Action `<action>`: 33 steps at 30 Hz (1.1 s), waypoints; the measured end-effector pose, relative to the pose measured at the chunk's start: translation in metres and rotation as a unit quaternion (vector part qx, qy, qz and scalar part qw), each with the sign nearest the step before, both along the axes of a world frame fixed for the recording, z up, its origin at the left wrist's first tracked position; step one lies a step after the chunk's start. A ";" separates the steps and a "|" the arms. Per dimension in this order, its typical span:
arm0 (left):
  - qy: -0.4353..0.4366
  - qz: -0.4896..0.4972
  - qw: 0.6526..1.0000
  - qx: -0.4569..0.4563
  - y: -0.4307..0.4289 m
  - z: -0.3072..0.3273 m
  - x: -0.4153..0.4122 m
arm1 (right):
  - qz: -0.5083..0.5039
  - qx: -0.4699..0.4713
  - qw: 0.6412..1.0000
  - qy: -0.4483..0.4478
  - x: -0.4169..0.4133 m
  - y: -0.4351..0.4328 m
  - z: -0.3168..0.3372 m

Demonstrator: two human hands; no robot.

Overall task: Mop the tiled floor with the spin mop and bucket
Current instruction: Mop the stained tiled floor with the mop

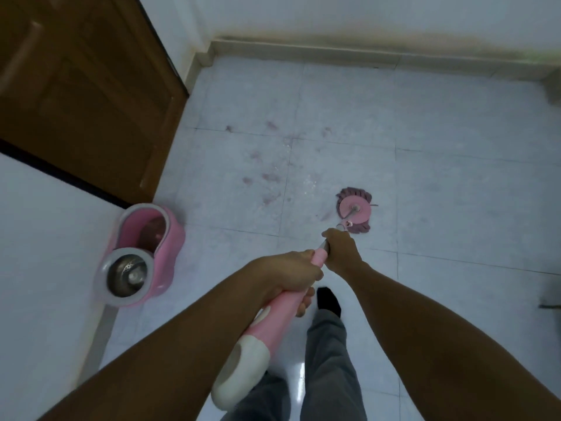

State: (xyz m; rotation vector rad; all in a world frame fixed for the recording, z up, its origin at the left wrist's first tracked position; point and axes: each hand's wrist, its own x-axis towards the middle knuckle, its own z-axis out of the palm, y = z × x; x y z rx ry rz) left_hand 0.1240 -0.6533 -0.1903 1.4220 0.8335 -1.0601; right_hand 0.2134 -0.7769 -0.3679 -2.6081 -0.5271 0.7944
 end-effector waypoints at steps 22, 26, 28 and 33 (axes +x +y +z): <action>0.018 0.092 0.996 0.008 0.092 -0.011 -0.003 | 0.095 0.007 0.995 -0.010 0.016 0.114 -0.011; 0.007 0.074 0.997 0.002 0.104 -0.031 0.070 | 0.085 0.002 0.996 -0.021 0.094 0.125 -0.021; 0.003 0.071 0.997 -0.005 0.113 -0.040 0.116 | 0.076 0.003 0.997 -0.026 0.141 0.132 -0.027; -0.014 0.076 0.997 -0.017 0.137 -0.065 0.235 | 0.061 -0.017 0.997 -0.048 0.261 0.151 -0.040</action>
